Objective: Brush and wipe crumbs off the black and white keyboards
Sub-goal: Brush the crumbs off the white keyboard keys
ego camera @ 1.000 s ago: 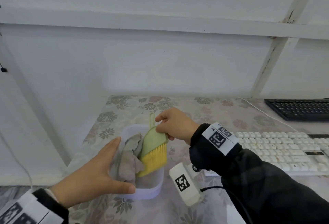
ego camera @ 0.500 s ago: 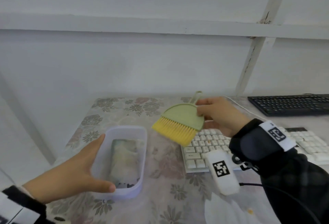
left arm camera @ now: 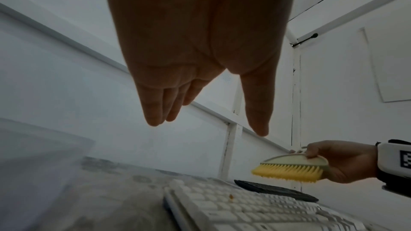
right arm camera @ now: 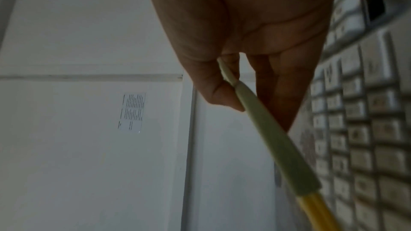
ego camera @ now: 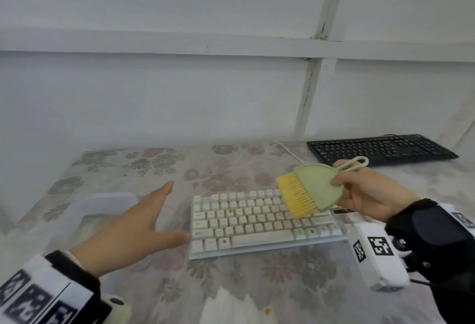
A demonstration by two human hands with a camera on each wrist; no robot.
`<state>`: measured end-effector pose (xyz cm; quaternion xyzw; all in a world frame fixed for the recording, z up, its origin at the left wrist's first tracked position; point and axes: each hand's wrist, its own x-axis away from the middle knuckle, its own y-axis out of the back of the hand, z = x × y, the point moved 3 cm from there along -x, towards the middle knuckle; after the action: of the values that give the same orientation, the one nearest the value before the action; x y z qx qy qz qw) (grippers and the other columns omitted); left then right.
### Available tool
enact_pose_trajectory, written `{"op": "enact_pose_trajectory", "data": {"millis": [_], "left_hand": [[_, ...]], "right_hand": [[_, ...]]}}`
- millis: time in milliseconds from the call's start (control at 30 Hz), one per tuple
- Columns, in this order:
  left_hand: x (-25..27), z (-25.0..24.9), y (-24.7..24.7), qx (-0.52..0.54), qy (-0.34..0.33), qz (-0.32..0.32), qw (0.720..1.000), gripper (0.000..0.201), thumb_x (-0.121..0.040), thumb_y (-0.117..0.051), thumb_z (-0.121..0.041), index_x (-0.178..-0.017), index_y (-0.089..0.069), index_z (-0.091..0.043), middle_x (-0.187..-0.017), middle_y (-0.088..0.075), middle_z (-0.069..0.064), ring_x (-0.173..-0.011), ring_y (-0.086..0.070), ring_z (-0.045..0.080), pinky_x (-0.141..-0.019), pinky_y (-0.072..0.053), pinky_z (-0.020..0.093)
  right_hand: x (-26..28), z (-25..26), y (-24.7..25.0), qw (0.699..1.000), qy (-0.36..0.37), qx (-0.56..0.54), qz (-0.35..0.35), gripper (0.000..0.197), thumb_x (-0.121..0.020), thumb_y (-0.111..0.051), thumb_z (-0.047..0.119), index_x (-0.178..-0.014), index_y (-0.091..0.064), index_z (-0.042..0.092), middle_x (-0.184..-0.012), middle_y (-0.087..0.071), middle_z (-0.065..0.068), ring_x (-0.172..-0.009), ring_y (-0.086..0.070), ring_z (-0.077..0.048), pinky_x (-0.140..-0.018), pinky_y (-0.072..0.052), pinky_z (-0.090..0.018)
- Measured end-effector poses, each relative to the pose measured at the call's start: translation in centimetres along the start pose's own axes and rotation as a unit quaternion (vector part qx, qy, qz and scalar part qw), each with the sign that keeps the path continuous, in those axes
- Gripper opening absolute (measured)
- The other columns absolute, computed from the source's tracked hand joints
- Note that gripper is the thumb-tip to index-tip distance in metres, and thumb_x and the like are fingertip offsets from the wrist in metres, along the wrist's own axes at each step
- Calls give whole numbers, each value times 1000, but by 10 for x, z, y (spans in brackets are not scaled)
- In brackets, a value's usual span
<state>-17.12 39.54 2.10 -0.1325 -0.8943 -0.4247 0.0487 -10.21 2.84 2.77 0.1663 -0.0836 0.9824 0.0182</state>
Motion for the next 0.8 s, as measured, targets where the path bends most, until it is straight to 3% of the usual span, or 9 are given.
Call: {"op": "enact_pose_trajectory", "data": {"millis": [200,267,333,433,533,600,667,733,800], "left_hand": [[-27,-15,-34,6,48,27,998,149,-23,-56,-91,-147,2,-33,-154,-10,-16,-138,-24,11,-111,-27,27],[-31,-21,-42,12,50,39,998,129,-29,-64,-84,-139,-12,-42,-144,-22,-23,-126,-36,4,-100,-33,16],[-33,-33,-47,17,48,56,997,99,-27,-66,-81,-109,-16,-58,-118,-26,-40,-99,-37,-15,-78,-33,1],[-41,-34,-56,29,68,61,995,78,-46,-82,-54,-96,-23,-54,-106,-33,-34,-89,-37,-19,-69,-32,-2],[-48,-19,-63,25,99,49,994,86,-57,-84,-39,-118,-23,-43,-104,-37,-31,-92,-43,-12,-77,-34,5],[-49,-12,-65,-4,132,51,990,134,-36,-84,-60,-143,-9,-31,-121,-42,-19,-109,-45,2,-96,-36,18],[-50,-9,-66,-31,150,45,987,157,-18,-75,-74,-147,1,-26,-141,-36,-7,-124,-41,13,-107,-32,27],[-51,-7,-68,-40,152,29,987,147,-25,-70,-70,-147,0,-27,-142,-37,-5,-123,-43,14,-107,-34,28],[-52,-10,-69,-36,139,17,989,137,-28,-70,-65,-145,-7,-29,-133,-44,-8,-117,-48,12,-103,-37,28]], "right_hand": [[-9,8,92,992,22,4,-125,19,-87,-59,-1,-81,-55,17,-63,-67,-3,-49,-65,-12,-46,-55,-24],[-13,6,117,987,16,10,-160,14,-87,-59,2,-84,-55,15,-72,-65,-7,-57,-64,-16,-44,-53,-21],[-17,4,138,984,9,25,-179,15,-88,-59,4,-84,-55,17,-78,-60,-6,-65,-57,-17,-43,-50,-19],[-28,2,158,984,0,40,-173,15,-88,-60,6,-86,-55,20,-79,-58,-4,-69,-54,-16,-58,-43,-28],[-37,-1,168,985,-11,54,-162,15,-87,-61,7,-88,-55,21,-81,-59,-4,-72,-55,-18,-63,-41,-32],[-41,-4,170,987,-21,54,-148,14,-87,-61,8,-89,-54,20,-81,-60,-5,-70,-56,-19,-59,-43,-32],[-45,-7,173,990,-29,41,-133,14,-88,-60,8,-87,-52,20,-80,-59,-7,-56,-57,-17,-42,-45,-25],[-47,-9,176,992,-33,29,-122,15,-88,-59,8,-85,-51,20,-79,-58,-8,-43,-55,-14,-33,-42,-22],[-49,-11,179,993,-32,25,-111,15,-89,-59,9,-85,-51,20,-83,-59,-9,-59,-58,-20,-37,-45,-26]]}}
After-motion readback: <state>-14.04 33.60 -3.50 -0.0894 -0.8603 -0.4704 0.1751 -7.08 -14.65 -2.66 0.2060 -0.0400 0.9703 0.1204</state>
